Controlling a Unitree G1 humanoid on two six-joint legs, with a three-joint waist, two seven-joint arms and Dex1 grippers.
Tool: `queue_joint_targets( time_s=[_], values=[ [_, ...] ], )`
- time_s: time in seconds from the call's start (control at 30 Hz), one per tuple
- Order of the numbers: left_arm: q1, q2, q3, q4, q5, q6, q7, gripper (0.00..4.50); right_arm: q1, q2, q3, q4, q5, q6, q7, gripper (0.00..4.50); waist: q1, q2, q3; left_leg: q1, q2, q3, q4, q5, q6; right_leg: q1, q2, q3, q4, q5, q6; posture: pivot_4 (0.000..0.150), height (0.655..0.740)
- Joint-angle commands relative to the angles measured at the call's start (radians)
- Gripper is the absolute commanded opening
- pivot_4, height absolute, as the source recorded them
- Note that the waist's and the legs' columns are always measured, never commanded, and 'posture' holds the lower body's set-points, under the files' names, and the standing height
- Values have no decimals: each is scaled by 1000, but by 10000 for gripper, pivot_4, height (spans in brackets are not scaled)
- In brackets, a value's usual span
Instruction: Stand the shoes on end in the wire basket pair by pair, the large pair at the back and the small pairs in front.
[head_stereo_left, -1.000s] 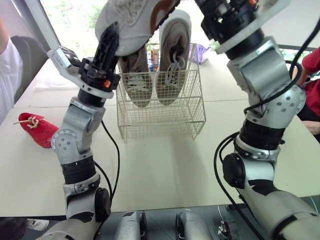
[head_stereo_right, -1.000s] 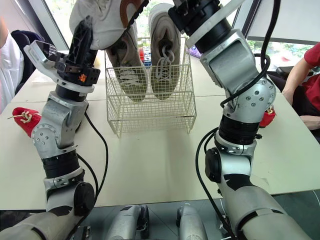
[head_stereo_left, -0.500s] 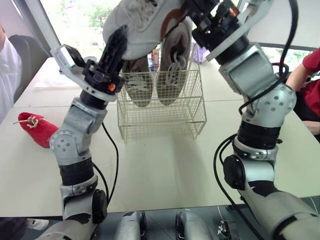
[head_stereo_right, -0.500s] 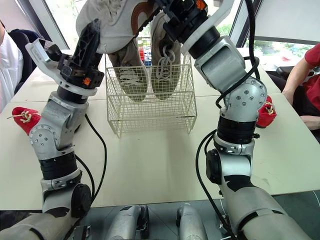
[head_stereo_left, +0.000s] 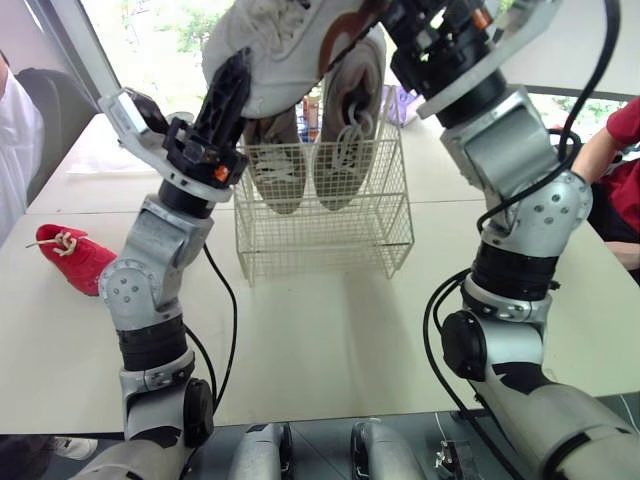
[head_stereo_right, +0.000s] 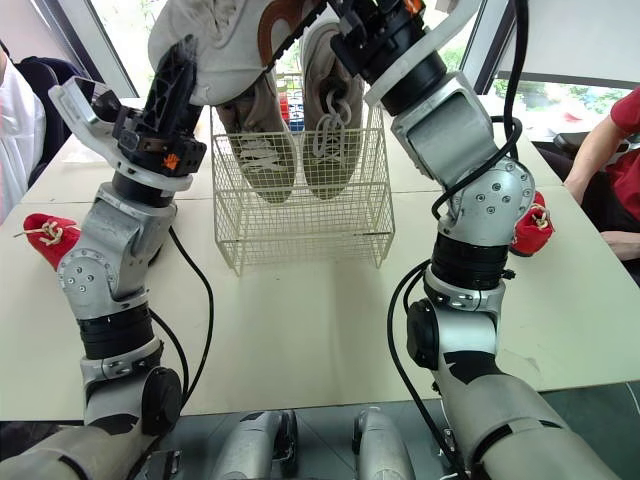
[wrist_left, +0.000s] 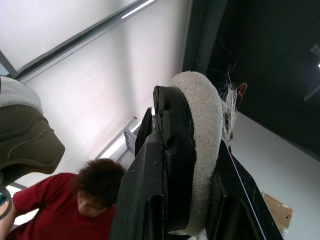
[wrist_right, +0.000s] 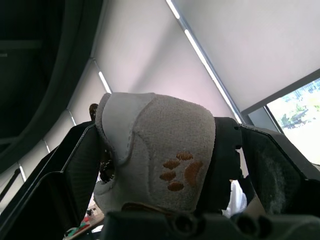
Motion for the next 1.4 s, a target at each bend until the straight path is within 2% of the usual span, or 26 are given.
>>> queue_joint_targets(
  time_s=[0.03,0.23,0.37,0.43,0.53,0.57,0.7,0.8,0.9,0.97,1.1,1.27,1.4],
  values=[
    [-3,9,4,-26,-17,-11,-15,2847,-10,-2,-19,-38,22,-21,1,44427,0,0,0,0,0,0,0,0,0,0,0,0,0,0,0,1500,7351],
    [0,11,1,-26,-14,-7,-16,2847,-8,-4,-16,-39,25,-26,-2,44427,0,0,0,0,0,0,0,0,0,0,0,0,-1,0,0,1500,7351],
    [5,15,-3,-26,-10,-3,-19,2847,-5,-3,-16,-42,29,-27,4,33241,0,0,0,0,0,0,0,0,0,0,0,0,-1,0,0,1500,7351],
    [10,21,-5,-27,-6,2,-19,2847,-4,-3,-15,-45,32,-26,10,23143,0,0,0,-1,0,0,0,0,0,0,0,0,-1,0,0,1500,7351],
    [24,46,-10,-31,10,14,-18,2847,-4,-4,-15,-55,41,-25,15,13607,-1,0,0,-1,0,0,0,0,0,0,0,0,-1,0,0,1500,7351],
    [29,57,-12,-30,19,17,-16,2847,-4,-5,-15,-57,43,-25,18,13607,-1,0,0,-1,0,0,-1,0,0,0,0,0,-1,0,0,1500,7351],
    [44,113,-20,-23,58,36,-21,22273,-9,-16,-10,-62,40,-22,35,13356,-1,0,0,-1,0,0,-1,0,0,-1,0,0,-1,0,0,1500,7351],
    [65,197,-30,-38,134,63,-10,37510,-20,-36,-4,-59,17,-21,68,13356,-1,0,0,-1,0,0,-1,0,0,-1,0,0,-1,0,0,1500,7351],
    [104,307,-33,-96,248,80,-5,37510,-53,-115,15,-31,-61,-23,175,13356,-3,1,0,-1,1,0,-2,0,0,-2,0,0,-2,0,0,1500,7351],
    [144,402,-26,-163,305,108,-11,37510,-97,-239,38,39,-170,-45,356,13356,-2,1,1,-4,1,0,-2,0,0,-4,0,0,-2,0,0,1500,7351],
    [233,555,17,-286,318,155,-41,37510,-197,-444,126,263,-404,-164,757,13356,0,1,1,-10,1,1,-2,0,0,-10,0,0,-3,0,-1,1500,7351],
    [409,729,160,-429,182,230,-48,37510,-347,-519,277,611,-690,-401,1178,13356,-16,1,1,-9,2,3,-4,-1,-1,-12,-1,1,-4,0,-2,1500,7351],
    [542,783,238,-490,69,219,-7,37510,-397,-473,324,820,-844,-598,1317,13356,-28,1,1,-7,1,4,-12,2,-5,-15,-2,2,-3,1,-2,1500,7351]
  ],
)
